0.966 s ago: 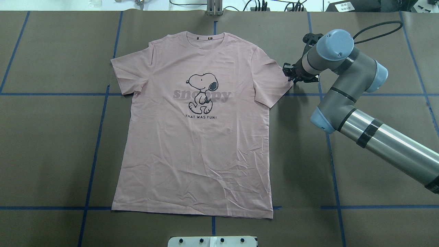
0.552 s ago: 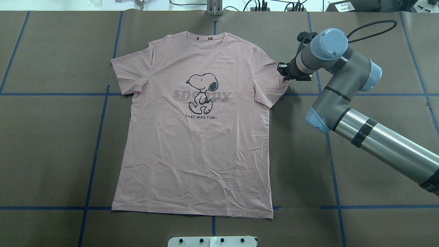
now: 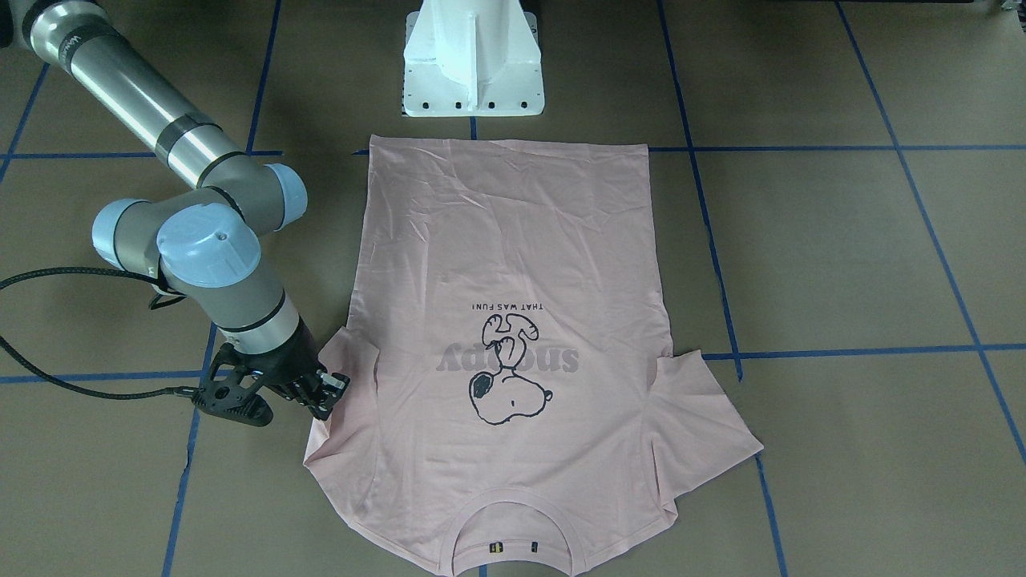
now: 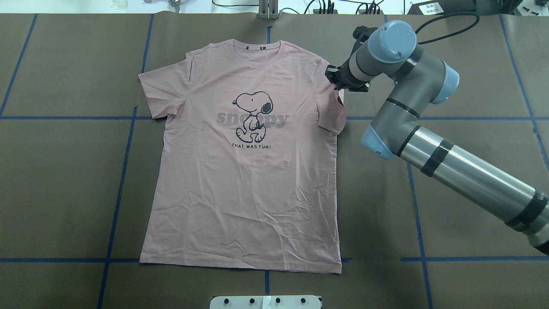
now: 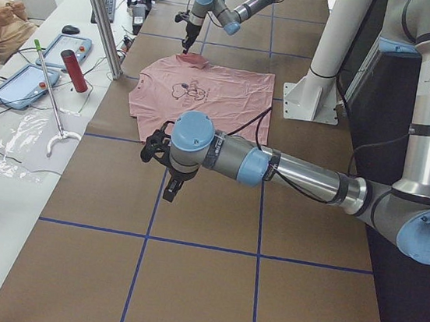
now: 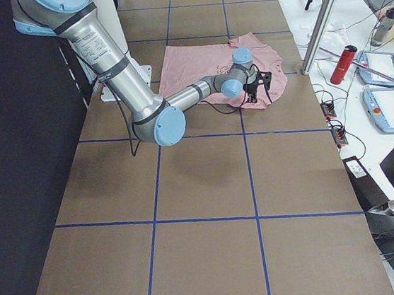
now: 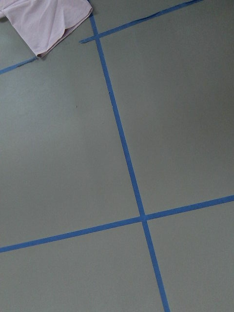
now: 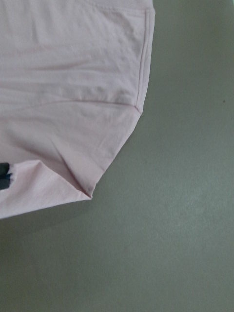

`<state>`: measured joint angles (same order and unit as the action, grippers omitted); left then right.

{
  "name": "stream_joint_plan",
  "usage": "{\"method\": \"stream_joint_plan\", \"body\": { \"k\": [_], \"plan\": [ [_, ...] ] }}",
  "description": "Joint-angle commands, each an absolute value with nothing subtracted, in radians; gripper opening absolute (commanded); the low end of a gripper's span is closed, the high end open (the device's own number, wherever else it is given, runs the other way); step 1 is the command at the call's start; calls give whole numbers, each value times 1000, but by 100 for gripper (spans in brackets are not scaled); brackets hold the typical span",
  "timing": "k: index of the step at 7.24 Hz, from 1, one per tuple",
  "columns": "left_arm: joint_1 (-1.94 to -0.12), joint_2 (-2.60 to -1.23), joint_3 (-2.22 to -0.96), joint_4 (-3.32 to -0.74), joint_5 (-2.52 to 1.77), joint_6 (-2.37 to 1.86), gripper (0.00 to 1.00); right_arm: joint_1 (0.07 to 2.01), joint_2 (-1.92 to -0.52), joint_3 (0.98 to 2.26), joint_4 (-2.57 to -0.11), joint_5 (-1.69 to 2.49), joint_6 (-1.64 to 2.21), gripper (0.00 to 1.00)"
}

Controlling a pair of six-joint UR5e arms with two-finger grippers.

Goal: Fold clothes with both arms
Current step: 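Fold the sleeve over the shirt with the right gripper while the left arm moves in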

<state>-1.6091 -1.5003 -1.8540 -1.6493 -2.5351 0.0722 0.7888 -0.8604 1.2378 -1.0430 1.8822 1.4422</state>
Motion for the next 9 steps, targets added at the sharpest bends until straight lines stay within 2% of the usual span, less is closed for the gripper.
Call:
{"method": "stream_joint_plan", "body": {
  "k": [1,2,3,5,6,8,9],
  "plan": [
    [-1609,-1499,-1877,-1649,-2536,71,100,730,-766,1197,-1091,1794,1543,0],
    [-1609,-1499,-1884,-1649,-2536,71,100,721,-686,1102,-1091,1786,1543,0],
    [-1609,-1500,-1884,-1649,-2536,60,100,700,-671,1088,-1085,1754,1543,99],
    [-1602,-1517,-1891,-1698,-2534,-76,100,683,-669,1092,-1085,1706,1540,100],
    [-1588,-1552,-1849,-1814,-2533,-218,100,684,-669,1120,-1083,1707,1540,100],
    [-1408,-1694,-1702,-2006,-2508,-538,100,693,-716,1240,-1088,1750,1543,100],
    [-1305,-1810,-1618,-2006,-2461,-671,100,727,-836,1379,-1083,1832,1539,100]
  ]
}}
